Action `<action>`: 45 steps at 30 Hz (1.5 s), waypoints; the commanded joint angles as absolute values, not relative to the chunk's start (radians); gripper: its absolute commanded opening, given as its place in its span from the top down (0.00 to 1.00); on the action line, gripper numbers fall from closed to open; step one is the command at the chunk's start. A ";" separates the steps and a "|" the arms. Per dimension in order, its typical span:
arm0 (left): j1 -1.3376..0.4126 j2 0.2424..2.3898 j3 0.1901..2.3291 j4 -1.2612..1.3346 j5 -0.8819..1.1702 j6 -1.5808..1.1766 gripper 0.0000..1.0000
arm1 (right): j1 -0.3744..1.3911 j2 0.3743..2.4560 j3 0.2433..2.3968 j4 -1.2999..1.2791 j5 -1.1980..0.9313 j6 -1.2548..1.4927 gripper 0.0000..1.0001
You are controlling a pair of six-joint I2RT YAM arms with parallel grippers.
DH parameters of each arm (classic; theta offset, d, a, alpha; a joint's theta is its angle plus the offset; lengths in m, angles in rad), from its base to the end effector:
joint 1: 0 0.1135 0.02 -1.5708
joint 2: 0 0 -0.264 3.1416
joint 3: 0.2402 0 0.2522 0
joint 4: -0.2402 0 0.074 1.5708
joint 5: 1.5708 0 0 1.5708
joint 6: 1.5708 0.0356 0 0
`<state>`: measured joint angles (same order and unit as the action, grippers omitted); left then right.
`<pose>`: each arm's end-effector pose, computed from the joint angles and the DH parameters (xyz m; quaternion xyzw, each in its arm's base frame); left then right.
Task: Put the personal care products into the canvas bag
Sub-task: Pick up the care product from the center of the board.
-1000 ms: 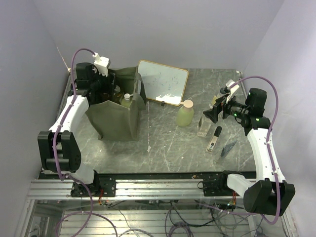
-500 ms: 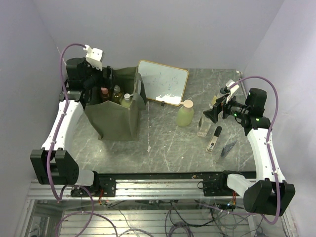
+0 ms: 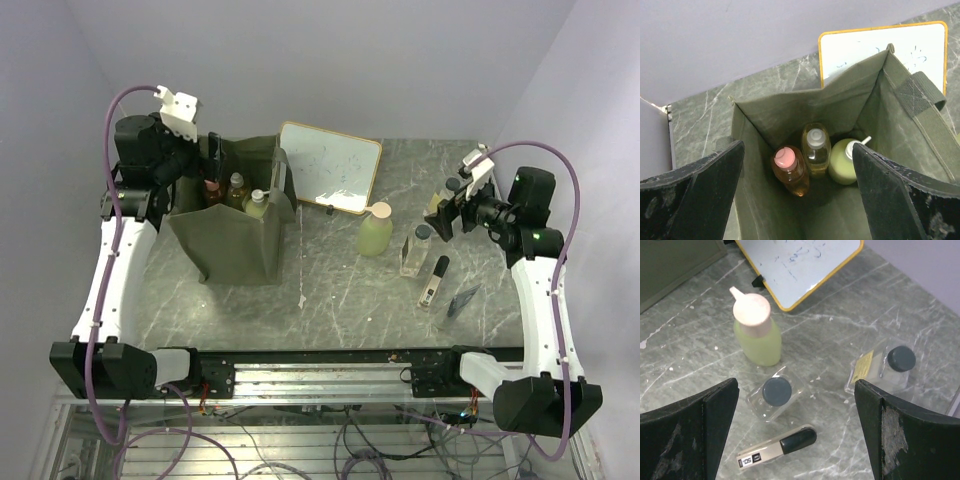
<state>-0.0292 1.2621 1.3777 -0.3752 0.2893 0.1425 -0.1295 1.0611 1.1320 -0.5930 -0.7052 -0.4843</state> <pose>0.2803 -0.0183 0.4251 0.1548 0.7740 -0.0799 0.6088 0.2201 -0.0054 0.3707 -0.3135 0.7691 0.1430 0.5382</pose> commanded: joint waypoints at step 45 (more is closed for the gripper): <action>-0.028 1.189 1.346 -0.468 0.268 0.158 0.01 | 0.056 1.388 1.269 -1.041 -0.466 -1.184 0.00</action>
<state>-0.0292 1.1805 1.3338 -0.4690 0.2737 0.1604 0.0624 1.3487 1.2182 -0.9817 -0.4271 -1.1110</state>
